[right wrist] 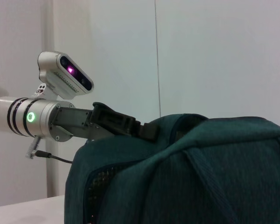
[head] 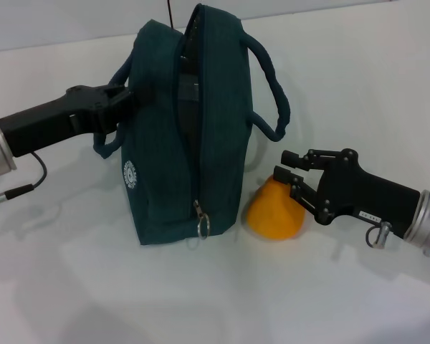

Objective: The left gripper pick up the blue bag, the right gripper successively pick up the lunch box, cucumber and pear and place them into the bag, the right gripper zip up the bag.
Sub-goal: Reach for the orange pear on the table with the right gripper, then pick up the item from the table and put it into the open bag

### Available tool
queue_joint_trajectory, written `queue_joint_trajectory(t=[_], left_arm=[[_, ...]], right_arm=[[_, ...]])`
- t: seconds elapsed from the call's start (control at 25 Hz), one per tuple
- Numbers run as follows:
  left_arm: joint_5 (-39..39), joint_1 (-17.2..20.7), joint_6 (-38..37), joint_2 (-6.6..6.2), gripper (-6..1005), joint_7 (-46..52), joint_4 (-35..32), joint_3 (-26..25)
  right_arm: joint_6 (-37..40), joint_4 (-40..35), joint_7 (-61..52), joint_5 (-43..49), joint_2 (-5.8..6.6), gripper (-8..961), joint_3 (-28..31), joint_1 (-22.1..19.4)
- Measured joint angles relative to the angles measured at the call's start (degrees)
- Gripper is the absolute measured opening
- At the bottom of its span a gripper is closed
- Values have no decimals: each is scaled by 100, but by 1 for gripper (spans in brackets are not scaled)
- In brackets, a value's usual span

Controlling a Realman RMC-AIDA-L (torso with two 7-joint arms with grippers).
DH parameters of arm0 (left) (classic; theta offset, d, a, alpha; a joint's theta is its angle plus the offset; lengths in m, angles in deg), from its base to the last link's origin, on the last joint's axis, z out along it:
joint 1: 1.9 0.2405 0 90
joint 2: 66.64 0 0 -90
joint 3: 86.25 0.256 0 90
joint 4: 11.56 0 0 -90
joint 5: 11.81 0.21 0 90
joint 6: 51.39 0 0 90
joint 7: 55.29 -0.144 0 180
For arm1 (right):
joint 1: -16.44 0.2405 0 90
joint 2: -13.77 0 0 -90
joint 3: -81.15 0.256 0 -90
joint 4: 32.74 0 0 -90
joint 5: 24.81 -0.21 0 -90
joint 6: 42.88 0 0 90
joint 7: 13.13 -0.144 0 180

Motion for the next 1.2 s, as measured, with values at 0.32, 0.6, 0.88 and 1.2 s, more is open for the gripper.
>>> queue_joint_trajectory(t=[0.32,0.6,0.88,1.2], left_arm=[[-6,0,-3,0,67,0,0,0],[-6,0,-9,0,67,0,0,0],[-6,0,-10,0,68,0,0,0],[-5,15,-33,-2,68,-1,0,0]], right_arm=[[-86,2,0,44,0,178,1,123],[-141,12,0,112,0,129,0,144],[-44,13,0,139,0,39,-1,112],[1083,-196,-414,140,57,46,0,79]])
